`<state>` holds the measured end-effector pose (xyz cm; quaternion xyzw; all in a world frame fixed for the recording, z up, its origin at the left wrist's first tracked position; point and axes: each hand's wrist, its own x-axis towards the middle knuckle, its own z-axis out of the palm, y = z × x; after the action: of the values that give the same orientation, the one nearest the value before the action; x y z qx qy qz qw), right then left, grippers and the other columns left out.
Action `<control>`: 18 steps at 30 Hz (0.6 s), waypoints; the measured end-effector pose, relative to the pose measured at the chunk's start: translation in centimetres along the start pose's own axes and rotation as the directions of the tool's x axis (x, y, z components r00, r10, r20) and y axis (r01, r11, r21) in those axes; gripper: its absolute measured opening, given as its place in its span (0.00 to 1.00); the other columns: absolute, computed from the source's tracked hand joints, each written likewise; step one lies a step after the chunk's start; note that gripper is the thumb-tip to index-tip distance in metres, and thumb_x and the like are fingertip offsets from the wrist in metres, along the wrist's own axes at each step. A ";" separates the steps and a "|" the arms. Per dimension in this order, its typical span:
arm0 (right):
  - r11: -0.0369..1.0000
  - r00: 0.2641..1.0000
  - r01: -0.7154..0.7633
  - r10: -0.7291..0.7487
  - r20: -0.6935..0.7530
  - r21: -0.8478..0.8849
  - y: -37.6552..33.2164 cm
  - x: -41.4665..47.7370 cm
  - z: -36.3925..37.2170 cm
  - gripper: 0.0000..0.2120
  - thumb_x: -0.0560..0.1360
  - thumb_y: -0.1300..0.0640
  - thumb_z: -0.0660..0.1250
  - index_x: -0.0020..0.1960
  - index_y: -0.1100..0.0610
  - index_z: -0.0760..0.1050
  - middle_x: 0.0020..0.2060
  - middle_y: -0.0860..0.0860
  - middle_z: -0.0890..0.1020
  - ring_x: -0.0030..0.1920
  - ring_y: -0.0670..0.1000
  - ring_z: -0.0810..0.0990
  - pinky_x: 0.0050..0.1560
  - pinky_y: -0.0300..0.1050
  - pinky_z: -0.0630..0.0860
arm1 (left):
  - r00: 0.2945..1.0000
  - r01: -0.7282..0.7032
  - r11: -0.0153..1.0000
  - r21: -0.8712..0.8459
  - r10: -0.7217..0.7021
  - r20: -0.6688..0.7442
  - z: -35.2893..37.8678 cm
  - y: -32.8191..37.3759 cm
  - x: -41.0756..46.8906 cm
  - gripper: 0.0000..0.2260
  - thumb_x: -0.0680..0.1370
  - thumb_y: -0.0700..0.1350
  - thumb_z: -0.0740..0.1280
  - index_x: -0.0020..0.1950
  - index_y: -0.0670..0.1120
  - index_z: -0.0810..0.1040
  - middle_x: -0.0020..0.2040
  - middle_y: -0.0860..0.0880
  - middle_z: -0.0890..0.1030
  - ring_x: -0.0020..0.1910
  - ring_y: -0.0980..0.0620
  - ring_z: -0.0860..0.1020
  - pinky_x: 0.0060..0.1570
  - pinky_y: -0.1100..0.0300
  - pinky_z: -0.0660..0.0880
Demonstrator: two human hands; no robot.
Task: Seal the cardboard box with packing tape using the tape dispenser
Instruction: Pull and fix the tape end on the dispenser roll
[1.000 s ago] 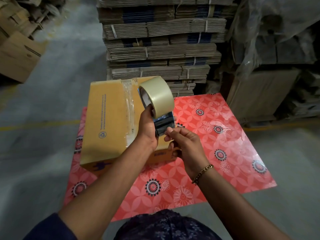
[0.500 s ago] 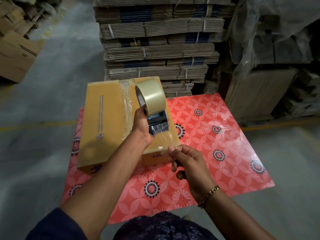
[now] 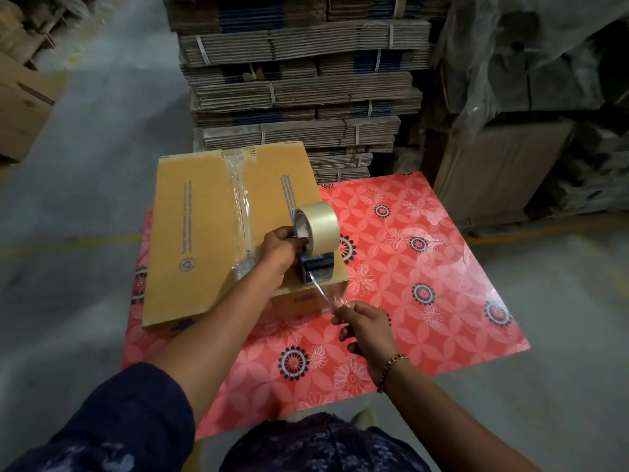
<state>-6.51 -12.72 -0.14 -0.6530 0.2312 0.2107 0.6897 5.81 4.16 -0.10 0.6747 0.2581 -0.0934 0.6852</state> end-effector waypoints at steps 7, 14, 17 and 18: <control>0.999 0.999 -0.031 0.031 -0.009 0.027 0.5 0.9 0.2 0.12 0.76 0.54 0.71 0.48 0.64 0.80 0.36 0.52 0.83 0.27 0.47 0.74 0.26 0.40 0.64 | 0.941 -0.161 0.650 0.743 0.329 -0.084 -1.4 -1.7 2.7 0.19 0.74 0.47 0.72 0.65 0.49 0.79 0.61 0.43 0.79 0.61 0.40 0.73 0.56 0.51 0.70; 0.997 0.999 -0.014 0.011 0.039 0.081 0.9 1.1 0.5 0.10 0.75 0.52 0.73 0.39 0.56 0.77 0.35 0.52 0.83 0.28 0.47 0.73 0.28 0.40 0.64 | 0.746 -0.413 0.532 0.739 0.663 -0.061 -3.4 -5.0 -0.4 0.19 0.73 0.41 0.73 0.63 0.44 0.77 0.58 0.42 0.77 0.58 0.41 0.74 0.55 0.43 0.74; 0.996 0.999 -0.006 0.002 0.049 0.088 0.7 1.2 0.3 0.11 0.75 0.52 0.73 0.38 0.56 0.77 0.35 0.52 0.83 0.28 0.47 0.73 0.29 0.40 0.65 | 0.632 -0.569 0.379 0.730 0.769 0.094 -3.0 -7.6 -4.8 0.12 0.73 0.37 0.72 0.54 0.46 0.79 0.53 0.46 0.77 0.54 0.49 0.73 0.50 0.50 0.76; 0.996 0.998 -0.005 0.000 0.056 0.086 0.7 1.3 0.3 0.11 0.75 0.52 0.72 0.38 0.56 0.76 0.35 0.52 0.82 0.28 0.47 0.73 0.28 0.40 0.65 | 0.620 -0.598 0.327 0.732 0.767 0.165 -2.9 -8.4 -6.0 0.12 0.73 0.37 0.72 0.55 0.47 0.79 0.53 0.47 0.77 0.54 0.50 0.74 0.50 0.53 0.75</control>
<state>-5.92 -12.41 -1.47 -0.6164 0.2214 0.2197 0.7230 -3.98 5.09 -4.45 0.9362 -0.0411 0.1830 0.2971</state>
